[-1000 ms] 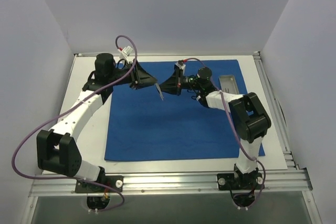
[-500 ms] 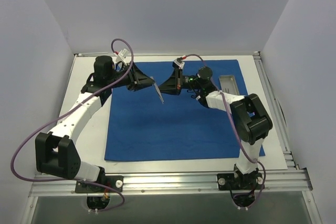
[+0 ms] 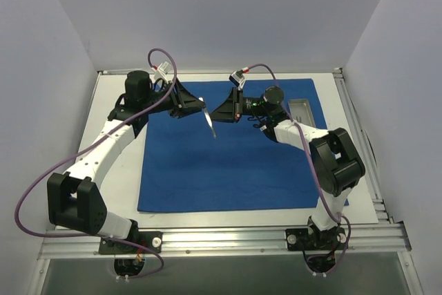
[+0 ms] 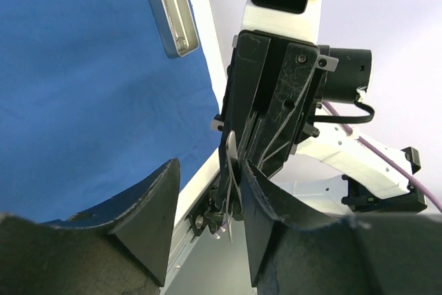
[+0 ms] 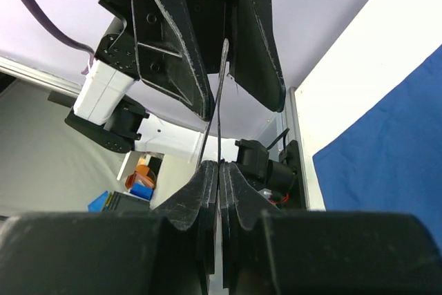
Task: Open and lay out the surgical kit
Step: Place the medical item in the surgical kit.
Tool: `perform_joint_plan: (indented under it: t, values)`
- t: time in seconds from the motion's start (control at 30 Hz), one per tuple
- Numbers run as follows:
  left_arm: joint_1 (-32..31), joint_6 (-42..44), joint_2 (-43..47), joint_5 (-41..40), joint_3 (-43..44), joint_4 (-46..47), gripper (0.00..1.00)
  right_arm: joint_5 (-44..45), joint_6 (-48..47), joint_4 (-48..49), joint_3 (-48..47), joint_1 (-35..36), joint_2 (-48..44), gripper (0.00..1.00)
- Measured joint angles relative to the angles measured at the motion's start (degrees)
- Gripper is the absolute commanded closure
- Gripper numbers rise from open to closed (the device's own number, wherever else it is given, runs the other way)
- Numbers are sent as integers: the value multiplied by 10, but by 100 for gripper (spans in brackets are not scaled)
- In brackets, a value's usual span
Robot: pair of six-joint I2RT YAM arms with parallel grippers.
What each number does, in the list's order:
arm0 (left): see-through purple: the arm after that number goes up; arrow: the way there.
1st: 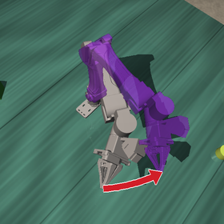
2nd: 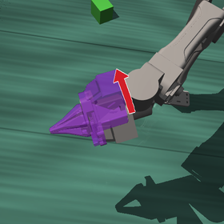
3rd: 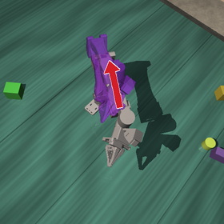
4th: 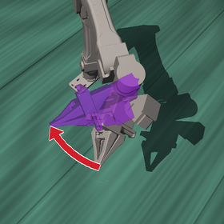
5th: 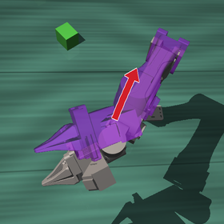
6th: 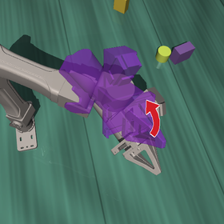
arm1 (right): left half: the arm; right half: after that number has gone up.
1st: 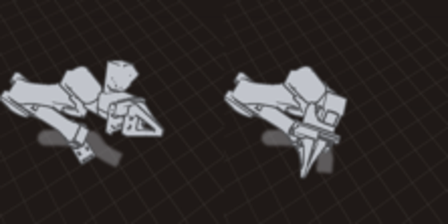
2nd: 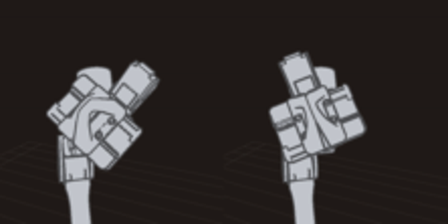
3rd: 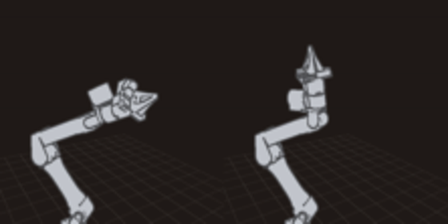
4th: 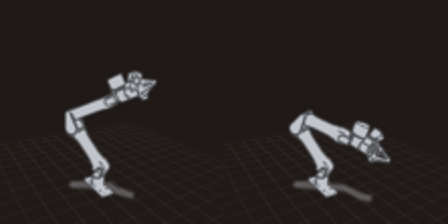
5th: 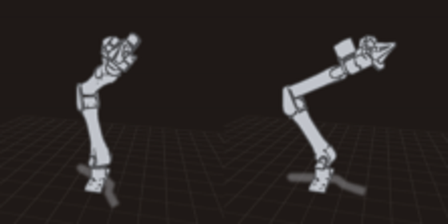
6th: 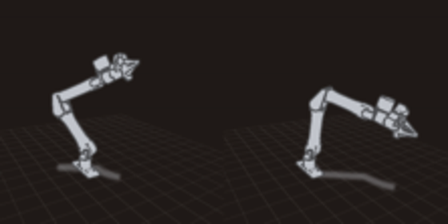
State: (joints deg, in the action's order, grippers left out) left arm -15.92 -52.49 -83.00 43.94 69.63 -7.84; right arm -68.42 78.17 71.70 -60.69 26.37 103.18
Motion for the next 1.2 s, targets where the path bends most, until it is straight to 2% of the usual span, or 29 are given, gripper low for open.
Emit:
perform_joint_plan:
  t: [0.27,0.37,0.4,0.43,0.47,0.53,0.6,0.63,0.7,0.8,0.83,0.93,1.03,1.2]
  values:
    - [-3,-18,-2,1,0,28,62,-1,12,6,0,7,0,100]
    - [-3,-27,-3,4,-1,47,77,-1,12,7,0,8,0,100]
    - [-3,-28,-3,5,-1,52,88,-1,12,8,0,9,0,100]
    - [-3,-31,-3,8,-1,57,94,0,12,9,0,9,0,100]
    - [-3,-37,-4,12,-1,62,98,0,8,8,0,9,0,100]
    - [-4,-42,-4,19,-1,76,98,0,-12,9,0,10,0,100]
    - [-4,-42,-4,24,-2,84,98,1,-50,2,-1,10,-3,87]
    - [-3,-40,-4,25,-5,86,98,3,-77,-24,-5,10,-8,74]
    - [0,-42,-4,33,-8,89,98,9,-149,-107,-15,11,-23,68]
    - [11,-38,-4,41,-14,91,98,27,-273,-274,-54,10,-40,51]
    - [16,-32,-4,45,-14,84,98,37,-309,-323,-70,8,-43,41]
    - [30,0,-4,45,-14,42,98,63,-413,-452,-101,-5,-56,40]
    - [38,71,-12,27,8,-59,98,111,-516,-600,-137,-27,-62,41]
    - [35,209,-90,-67,133,-264,98,239,-659,-837,-202,-71,-61,45]
